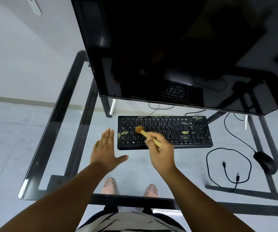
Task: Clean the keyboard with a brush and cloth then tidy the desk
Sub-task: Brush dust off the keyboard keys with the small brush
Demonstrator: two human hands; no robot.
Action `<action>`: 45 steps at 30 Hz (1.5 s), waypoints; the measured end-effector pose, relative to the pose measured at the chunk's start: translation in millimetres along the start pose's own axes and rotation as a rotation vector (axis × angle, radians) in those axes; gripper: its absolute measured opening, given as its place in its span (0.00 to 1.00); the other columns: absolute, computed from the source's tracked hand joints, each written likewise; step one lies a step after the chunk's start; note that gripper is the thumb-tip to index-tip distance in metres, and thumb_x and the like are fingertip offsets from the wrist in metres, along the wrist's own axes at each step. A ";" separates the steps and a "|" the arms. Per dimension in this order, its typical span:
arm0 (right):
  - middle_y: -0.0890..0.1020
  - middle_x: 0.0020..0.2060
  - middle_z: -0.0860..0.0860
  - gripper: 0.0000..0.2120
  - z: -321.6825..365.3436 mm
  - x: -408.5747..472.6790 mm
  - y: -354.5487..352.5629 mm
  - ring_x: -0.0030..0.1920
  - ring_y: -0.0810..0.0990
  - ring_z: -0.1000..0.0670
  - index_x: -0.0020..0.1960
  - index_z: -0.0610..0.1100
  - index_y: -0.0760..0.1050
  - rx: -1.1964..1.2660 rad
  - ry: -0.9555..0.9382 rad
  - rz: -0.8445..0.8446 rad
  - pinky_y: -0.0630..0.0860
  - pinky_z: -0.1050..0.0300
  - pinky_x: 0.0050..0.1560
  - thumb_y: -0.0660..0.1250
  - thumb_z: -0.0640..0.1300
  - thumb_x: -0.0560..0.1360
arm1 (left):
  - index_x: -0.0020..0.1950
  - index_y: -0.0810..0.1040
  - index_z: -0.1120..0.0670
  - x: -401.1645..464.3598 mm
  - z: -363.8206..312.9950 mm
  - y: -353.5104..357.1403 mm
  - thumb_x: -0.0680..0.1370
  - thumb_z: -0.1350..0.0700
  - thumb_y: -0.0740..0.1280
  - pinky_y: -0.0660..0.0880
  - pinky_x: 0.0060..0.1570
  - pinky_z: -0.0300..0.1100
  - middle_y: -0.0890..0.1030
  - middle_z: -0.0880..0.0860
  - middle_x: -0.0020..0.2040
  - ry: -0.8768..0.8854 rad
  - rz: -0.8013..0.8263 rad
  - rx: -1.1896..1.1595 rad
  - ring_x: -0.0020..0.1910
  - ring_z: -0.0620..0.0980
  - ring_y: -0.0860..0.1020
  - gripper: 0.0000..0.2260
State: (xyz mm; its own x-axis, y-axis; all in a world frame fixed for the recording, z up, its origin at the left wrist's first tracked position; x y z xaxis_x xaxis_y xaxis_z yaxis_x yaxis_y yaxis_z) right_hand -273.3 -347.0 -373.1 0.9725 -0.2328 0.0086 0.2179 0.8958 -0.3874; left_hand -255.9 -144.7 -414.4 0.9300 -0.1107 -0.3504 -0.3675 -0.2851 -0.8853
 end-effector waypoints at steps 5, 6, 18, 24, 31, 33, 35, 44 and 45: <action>0.85 0.39 0.55 0.07 -3.5 -6.5 5.3 0.28 0.73 0.60 0.52 0.47 0.81 -0.149 -0.005 -0.102 0.66 0.68 0.30 0.65 0.44 0.76 | 0.79 0.37 0.53 0.3 2.6 0.7 0.71 0.29 0.61 0.45 0.76 0.47 0.37 0.51 0.79 0.010 0.004 0.025 0.78 0.49 0.39 0.50; 0.86 0.40 0.53 0.07 -2.0 -6.0 4.5 0.30 0.75 0.60 0.53 0.47 0.80 -0.105 -0.004 -0.137 0.67 0.68 0.31 0.65 0.43 0.77 | 0.79 0.37 0.53 0.7 3.1 0.5 0.71 0.29 0.61 0.45 0.76 0.47 0.37 0.50 0.79 0.014 0.006 0.024 0.78 0.49 0.39 0.50; 0.84 0.40 0.58 0.08 15.1 -5.6 19.2 0.29 0.76 0.62 0.55 0.43 0.81 -0.087 -0.116 0.111 0.65 0.72 0.29 0.67 0.40 0.77 | 0.79 0.39 0.52 1.8 12.8 -2.0 0.71 0.30 0.63 0.47 0.76 0.45 0.38 0.49 0.79 0.060 0.022 0.019 0.78 0.48 0.40 0.51; 0.84 0.37 0.55 0.08 9.3 -3.5 21.0 0.27 0.75 0.55 0.56 0.46 0.80 -0.118 -0.089 -0.009 0.68 0.64 0.28 0.66 0.42 0.78 | 0.79 0.39 0.52 2.8 15.0 -2.3 0.70 0.30 0.65 0.48 0.76 0.45 0.39 0.49 0.80 0.073 0.023 0.009 0.78 0.47 0.41 0.51; 0.82 0.33 0.54 0.07 11.4 -9.0 22.4 0.28 0.74 0.62 0.52 0.46 0.81 -0.195 -0.109 0.012 0.63 0.71 0.29 0.66 0.42 0.76 | 0.79 0.40 0.51 2.4 19.2 -1.7 0.69 0.30 0.66 0.50 0.76 0.45 0.40 0.48 0.80 0.075 0.022 -0.017 0.78 0.47 0.42 0.52; 0.80 0.33 0.58 0.08 12.5 -9.8 23.1 0.27 0.73 0.59 0.51 0.45 0.81 -0.168 -0.144 0.039 0.64 0.67 0.28 0.65 0.43 0.75 | 0.79 0.40 0.51 2.3 19.5 -2.4 0.70 0.30 0.66 0.50 0.76 0.46 0.40 0.48 0.80 0.081 0.026 -0.025 0.79 0.47 0.42 0.52; 0.83 0.36 0.55 0.08 16.5 -13.1 26.1 0.27 0.74 0.60 0.52 0.44 0.81 -0.146 -0.161 0.185 0.65 0.68 0.28 0.66 0.42 0.75 | 0.80 0.40 0.51 2.0 20.5 -3.3 0.70 0.31 0.67 0.51 0.76 0.46 0.40 0.48 0.80 0.085 0.029 -0.030 0.79 0.47 0.43 0.52; 0.80 0.33 0.66 0.06 13.9 -17.8 15.3 0.27 0.74 0.62 0.49 0.42 0.82 -0.132 -0.144 0.267 0.62 0.72 0.29 0.67 0.37 0.75 | 0.80 0.40 0.51 1.0 21.8 -6.6 0.69 0.32 0.68 0.53 0.75 0.47 0.41 0.48 0.80 0.090 0.039 -0.032 0.79 0.47 0.44 0.52; 0.81 0.34 0.66 0.06 13.2 -19.3 14.6 0.27 0.74 0.62 0.49 0.43 0.82 -0.162 -0.153 0.262 0.62 0.73 0.29 0.67 0.38 0.75 | 0.80 0.41 0.51 1.0 21.7 -6.5 0.69 0.32 0.68 0.53 0.75 0.47 0.41 0.48 0.80 0.088 0.040 -0.031 0.79 0.47 0.44 0.52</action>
State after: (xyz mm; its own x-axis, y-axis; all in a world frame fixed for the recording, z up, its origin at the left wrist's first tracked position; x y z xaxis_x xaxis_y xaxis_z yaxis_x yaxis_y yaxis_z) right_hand -287.7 -324.4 -366.7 0.9975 0.0677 0.0226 -0.0450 0.8428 -0.5363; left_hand -252.6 -122.3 -415.6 0.9116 -0.2051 -0.3562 -0.4055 -0.3079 -0.8606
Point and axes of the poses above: each hand's wrist, its own x-axis towards the middle knuckle, its own y-axis out of the palm, z = x × y, the point moved 1 cm from there along x, towards the middle knuckle
